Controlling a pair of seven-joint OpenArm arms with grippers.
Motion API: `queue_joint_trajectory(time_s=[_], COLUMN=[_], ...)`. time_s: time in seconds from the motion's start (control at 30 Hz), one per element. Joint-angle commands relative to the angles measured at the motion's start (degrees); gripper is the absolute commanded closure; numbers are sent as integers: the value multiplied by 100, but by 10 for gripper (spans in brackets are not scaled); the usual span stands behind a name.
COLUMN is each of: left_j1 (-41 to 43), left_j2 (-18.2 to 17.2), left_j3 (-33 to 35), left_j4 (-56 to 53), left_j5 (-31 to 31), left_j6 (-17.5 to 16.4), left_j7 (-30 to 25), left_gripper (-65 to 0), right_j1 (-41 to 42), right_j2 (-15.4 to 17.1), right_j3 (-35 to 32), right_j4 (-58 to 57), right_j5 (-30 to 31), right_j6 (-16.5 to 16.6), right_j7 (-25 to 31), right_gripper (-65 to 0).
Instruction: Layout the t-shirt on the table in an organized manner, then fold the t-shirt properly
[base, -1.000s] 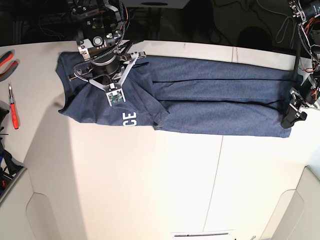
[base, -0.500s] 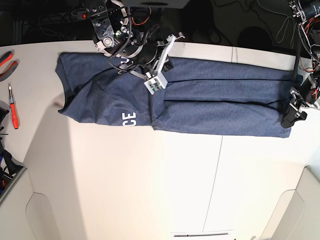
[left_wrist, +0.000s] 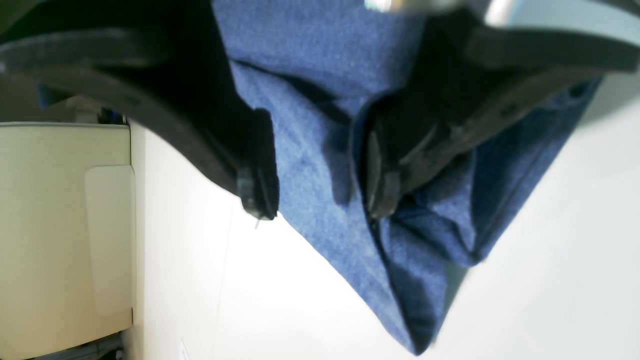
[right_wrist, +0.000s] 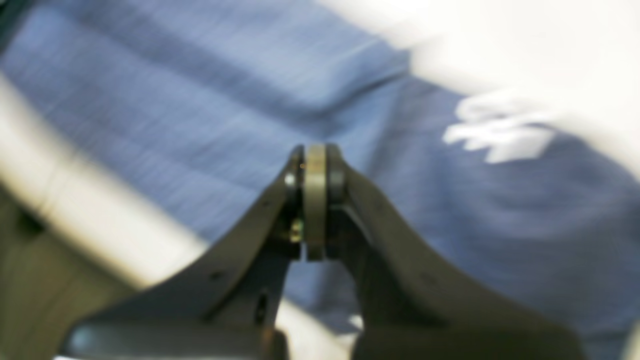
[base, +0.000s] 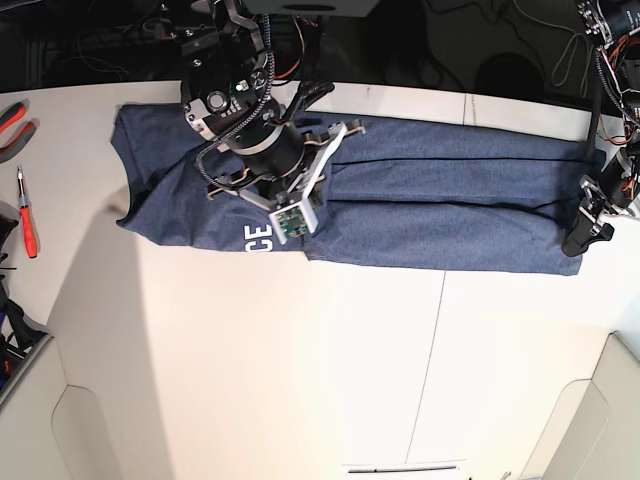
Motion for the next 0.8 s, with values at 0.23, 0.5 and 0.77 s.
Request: queue_joint_trajectory(time_s=[0.23,0.5,0.77], left_j1=[-79,-79,-79], left_j2=[-142,-142,-142], left_j3=[-28,-28,-28], left_j4=[101,101,101], left_j5=[-127,-127,-127], left_j6=[-93,-93,-93], left_j7=[-61,-61,-61], left_gripper=[-302,-302,-302], right_j1=[31,195,444], right_j2=[-17,-52,-431], right_j3=[-13,-31,-28], right_j4=[-308,-1189,-1185], right_j5=[-892,-208,1154], right_j6=[-693,-304,1071], right_j7=[151,433,452], right_gripper=[0,0,0])
